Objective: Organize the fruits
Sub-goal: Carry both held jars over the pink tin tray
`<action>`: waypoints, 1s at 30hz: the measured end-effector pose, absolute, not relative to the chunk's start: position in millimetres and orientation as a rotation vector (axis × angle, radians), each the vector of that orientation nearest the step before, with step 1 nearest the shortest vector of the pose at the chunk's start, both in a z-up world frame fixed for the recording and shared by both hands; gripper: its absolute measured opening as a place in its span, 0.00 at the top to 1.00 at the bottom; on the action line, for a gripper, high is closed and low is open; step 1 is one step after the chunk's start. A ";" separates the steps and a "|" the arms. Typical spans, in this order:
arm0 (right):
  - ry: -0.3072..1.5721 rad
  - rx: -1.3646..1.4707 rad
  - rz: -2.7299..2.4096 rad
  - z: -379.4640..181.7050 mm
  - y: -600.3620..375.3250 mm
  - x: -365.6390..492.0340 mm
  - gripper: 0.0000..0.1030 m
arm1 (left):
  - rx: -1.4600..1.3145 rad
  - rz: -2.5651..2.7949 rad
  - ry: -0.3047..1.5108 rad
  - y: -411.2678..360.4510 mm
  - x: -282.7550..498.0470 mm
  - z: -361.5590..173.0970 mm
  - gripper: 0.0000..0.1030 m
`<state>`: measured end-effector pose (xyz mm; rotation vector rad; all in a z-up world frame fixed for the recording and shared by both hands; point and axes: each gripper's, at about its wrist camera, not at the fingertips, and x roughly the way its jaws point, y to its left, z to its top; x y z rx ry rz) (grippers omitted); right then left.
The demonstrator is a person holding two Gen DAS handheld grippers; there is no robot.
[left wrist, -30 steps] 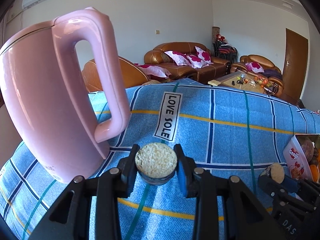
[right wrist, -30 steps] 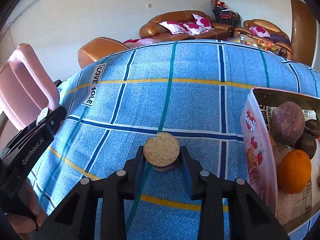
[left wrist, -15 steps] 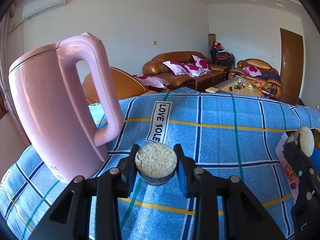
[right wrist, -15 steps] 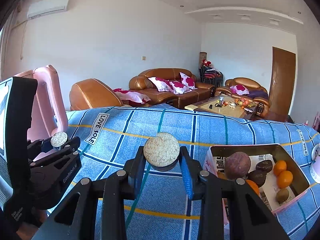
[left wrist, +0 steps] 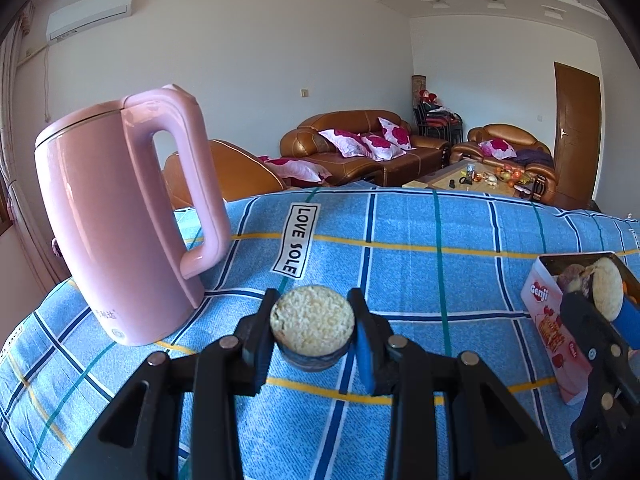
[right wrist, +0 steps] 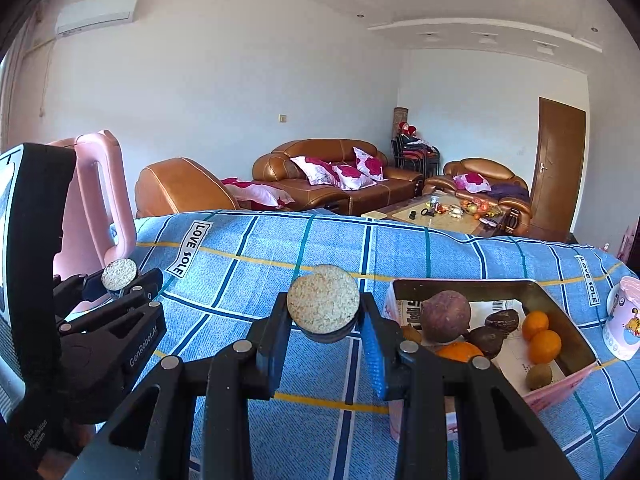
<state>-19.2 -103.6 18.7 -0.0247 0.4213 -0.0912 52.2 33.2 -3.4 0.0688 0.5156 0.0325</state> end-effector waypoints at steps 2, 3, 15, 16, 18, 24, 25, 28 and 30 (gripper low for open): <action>0.421 -0.024 -0.093 18.5 -105.1 -20.8 0.65 | 0.073 0.029 0.512 28.5 47.9 -3.2 0.65; 0.420 -0.024 -0.096 18.5 -106.4 -22.8 0.65 | 0.074 0.028 0.509 26.3 45.9 -2.9 0.65; 0.429 -0.011 -0.112 18.5 -131.3 -46.6 0.65 | 0.078 -0.009 0.505 -2.7 26.2 -1.9 0.65; 0.429 -0.011 -0.113 18.7 -133.8 -47.9 0.65 | 0.078 -0.011 0.504 -5.3 24.4 -1.5 0.65; 0.427 -0.013 -0.118 19.1 -138.7 -51.0 0.65 | 0.076 -0.017 0.504 -10.1 22.1 -1.2 0.65; 0.420 -0.023 -0.131 19.9 -153.9 -59.4 0.65 | 0.067 -0.034 0.515 -24.0 17.4 -1.7 0.65; 0.419 -0.024 -0.134 20.1 -156.4 -60.4 0.65 | 0.068 -0.037 0.515 -26.5 16.6 -1.7 0.65; 0.414 -0.030 -0.147 20.9 -164.1 -63.0 0.65 | 0.071 -0.046 0.513 -35.5 13.1 -0.6 0.65; 0.413 -0.031 -0.152 21.4 -170.7 -65.1 0.65 | 0.078 -0.055 0.511 -42.7 9.5 0.0 0.65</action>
